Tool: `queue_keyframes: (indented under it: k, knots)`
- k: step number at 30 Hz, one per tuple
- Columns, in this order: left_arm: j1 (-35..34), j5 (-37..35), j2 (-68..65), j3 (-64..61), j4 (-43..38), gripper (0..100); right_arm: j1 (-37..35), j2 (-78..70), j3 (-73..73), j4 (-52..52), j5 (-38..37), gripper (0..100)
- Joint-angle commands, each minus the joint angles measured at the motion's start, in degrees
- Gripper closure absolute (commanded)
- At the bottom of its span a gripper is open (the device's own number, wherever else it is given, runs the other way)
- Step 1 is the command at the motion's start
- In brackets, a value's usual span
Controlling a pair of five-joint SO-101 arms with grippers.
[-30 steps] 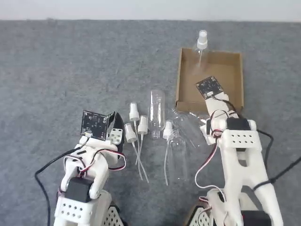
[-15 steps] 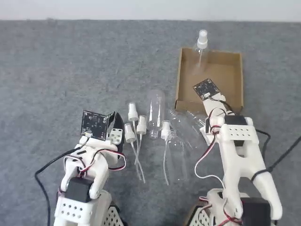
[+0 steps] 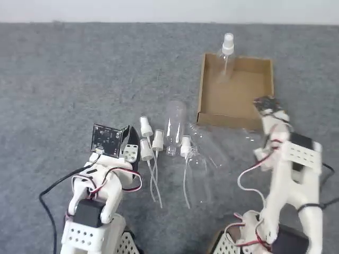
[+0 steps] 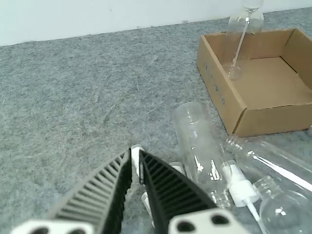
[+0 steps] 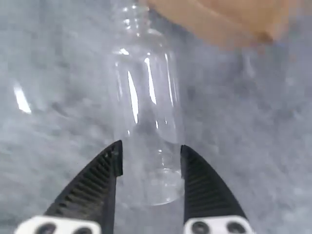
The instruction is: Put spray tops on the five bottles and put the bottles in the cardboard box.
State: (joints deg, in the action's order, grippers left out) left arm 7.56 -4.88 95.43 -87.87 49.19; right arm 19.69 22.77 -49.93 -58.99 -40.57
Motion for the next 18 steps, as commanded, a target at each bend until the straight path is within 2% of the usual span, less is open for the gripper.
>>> queue_keyframes:
  k: [1,7,11,14,18]
  knots:
    - [-0.18,-0.26,0.35,1.1,-1.23,98,9.8,-1.19,-0.88,-0.48,-5.36,96.1]
    - [-0.18,-0.26,0.18,6.81,5.89,98,21.58,-1.89,-0.79,3.65,-9.93,96.1]
    - [-0.18,2.9,-2.02,8.48,5.98,98,27.12,-1.89,-0.79,6.29,-10.11,96.1]
    - [-0.18,4.13,-10.2,13.49,5.71,98,29.58,-1.89,-0.53,8.48,-9.93,96.1]
    - [-0.09,4.04,-28.04,24.04,5.98,98,31.34,-3.3,2.64,8.48,-7.12,96.1]
